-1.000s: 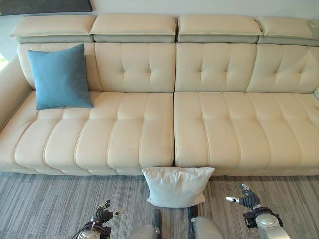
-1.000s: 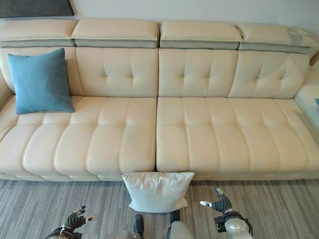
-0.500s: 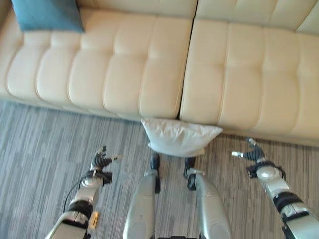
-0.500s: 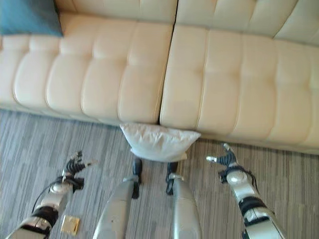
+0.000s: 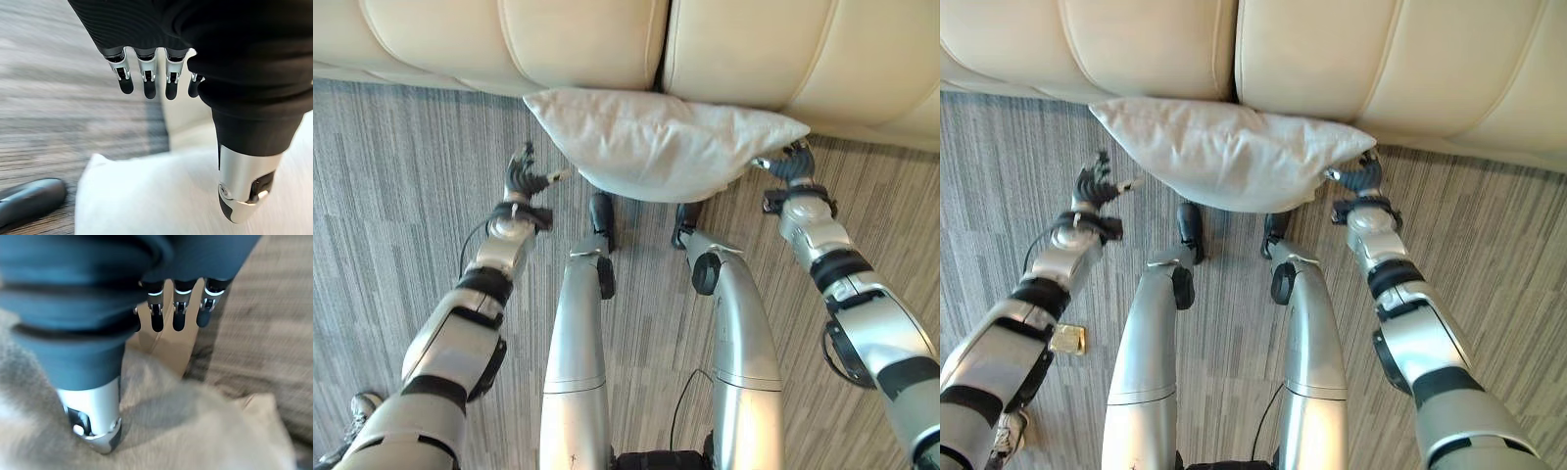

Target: Pick up all the scattered cushions and arrange them neatly on the sofa.

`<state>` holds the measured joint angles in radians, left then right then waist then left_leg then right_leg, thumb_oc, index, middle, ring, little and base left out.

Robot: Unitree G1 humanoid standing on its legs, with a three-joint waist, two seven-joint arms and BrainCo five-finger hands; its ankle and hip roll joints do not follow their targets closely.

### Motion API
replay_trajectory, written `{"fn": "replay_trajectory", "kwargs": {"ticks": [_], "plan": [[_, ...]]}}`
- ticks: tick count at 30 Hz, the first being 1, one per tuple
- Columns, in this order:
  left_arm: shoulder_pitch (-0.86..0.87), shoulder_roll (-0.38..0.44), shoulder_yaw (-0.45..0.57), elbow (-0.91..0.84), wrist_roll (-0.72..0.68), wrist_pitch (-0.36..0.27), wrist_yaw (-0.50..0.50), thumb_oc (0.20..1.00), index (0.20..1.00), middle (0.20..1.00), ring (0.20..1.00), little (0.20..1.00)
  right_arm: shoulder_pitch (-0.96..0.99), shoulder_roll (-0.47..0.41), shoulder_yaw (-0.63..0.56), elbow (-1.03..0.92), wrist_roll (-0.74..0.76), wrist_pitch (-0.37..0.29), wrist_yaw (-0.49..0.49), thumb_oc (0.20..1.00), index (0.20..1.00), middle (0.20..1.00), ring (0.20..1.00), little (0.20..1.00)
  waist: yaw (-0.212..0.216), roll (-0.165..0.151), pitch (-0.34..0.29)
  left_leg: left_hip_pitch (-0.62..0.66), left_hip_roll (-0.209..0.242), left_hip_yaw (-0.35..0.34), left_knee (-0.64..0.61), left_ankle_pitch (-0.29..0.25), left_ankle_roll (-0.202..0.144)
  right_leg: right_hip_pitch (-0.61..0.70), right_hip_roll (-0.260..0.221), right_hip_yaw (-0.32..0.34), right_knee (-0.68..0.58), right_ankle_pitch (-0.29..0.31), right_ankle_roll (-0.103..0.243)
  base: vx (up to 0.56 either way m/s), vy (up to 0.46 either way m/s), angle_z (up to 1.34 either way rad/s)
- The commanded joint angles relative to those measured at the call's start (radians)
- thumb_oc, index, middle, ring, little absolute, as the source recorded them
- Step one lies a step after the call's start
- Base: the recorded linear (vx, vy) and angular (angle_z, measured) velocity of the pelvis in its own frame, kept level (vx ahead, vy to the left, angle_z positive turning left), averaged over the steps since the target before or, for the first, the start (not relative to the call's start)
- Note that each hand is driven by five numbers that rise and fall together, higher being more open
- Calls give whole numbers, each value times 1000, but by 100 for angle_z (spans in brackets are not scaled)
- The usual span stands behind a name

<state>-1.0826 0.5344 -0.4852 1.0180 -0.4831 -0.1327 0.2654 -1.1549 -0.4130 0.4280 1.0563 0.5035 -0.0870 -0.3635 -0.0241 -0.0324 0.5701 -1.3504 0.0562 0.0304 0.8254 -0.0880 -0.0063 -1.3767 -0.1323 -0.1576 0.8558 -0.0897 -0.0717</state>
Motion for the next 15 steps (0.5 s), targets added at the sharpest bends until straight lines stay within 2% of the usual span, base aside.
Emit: {"fn": "replay_trajectory", "kwargs": {"ticks": [1, 2, 3, 5, 9, 15], "plan": [[39, -60, -13, 45, 58, -18, 25, 1000, 1000, 1000, 1000, 1000, 66, 107, 75, 1, 19, -44, -5, 1000, 1000, 1000, 1000, 1000, -5, 57, -188, -27, -24, 17, 88, -119, -3, -4, -2, 80, 41, -96, 88, 5, -17, -4], [1, -74, -30, 44, 59, -23, 27, 1000, 1000, 1000, 1000, 1000, 44, 132, 95, -10, 21, -53, -6, 489, 489, 489, 489, 489, -4, 59, -193, -29, -28, 16, 84, -117, -2, -5, -1, 80, 39, -94, 89, 0, 0, 0], [-11, -85, -36, 33, 60, -26, 33, 533, 533, 533, 533, 533, 33, 154, 107, -23, 26, -60, -8, 200, 200, 200, 200, 200, -3, 61, -195, -28, -31, 17, 78, -114, -2, -5, 0, 78, 36, -94, 89, 12, -18, 3], [-31, -104, -43, -10, 61, -42, 50, 200, 200, 200, 200, 200, 30, 193, 115, -67, 49, -90, -7, 200, 200, 200, 200, 200, -3, 66, -205, -18, -36, 19, 59, -106, -3, 4, 3, 73, 24, -89, 91, 13, -12, 6], [-5, -112, -34, -165, 76, -88, 97, 200, 200, 200, 200, 200, 64, 216, 126, -184, 34, -142, -8, 200, 200, 200, 200, 200, -3, 65, -227, 28, -47, 9, -12, -86, -5, 43, 12, 66, -31, -66, 100, 6, 1, 10], [116, -143, 17, -353, 87, -119, 130, 200, 200, 200, 200, 200, 166, 198, 103, -329, -8, -161, -8, 200, 200, 200, 200, 200, -9, 54, -241, 155, -37, 8, -135, -59, -19, 170, 11, 61, -154, -28, 118, -16, 1, 4]]}}
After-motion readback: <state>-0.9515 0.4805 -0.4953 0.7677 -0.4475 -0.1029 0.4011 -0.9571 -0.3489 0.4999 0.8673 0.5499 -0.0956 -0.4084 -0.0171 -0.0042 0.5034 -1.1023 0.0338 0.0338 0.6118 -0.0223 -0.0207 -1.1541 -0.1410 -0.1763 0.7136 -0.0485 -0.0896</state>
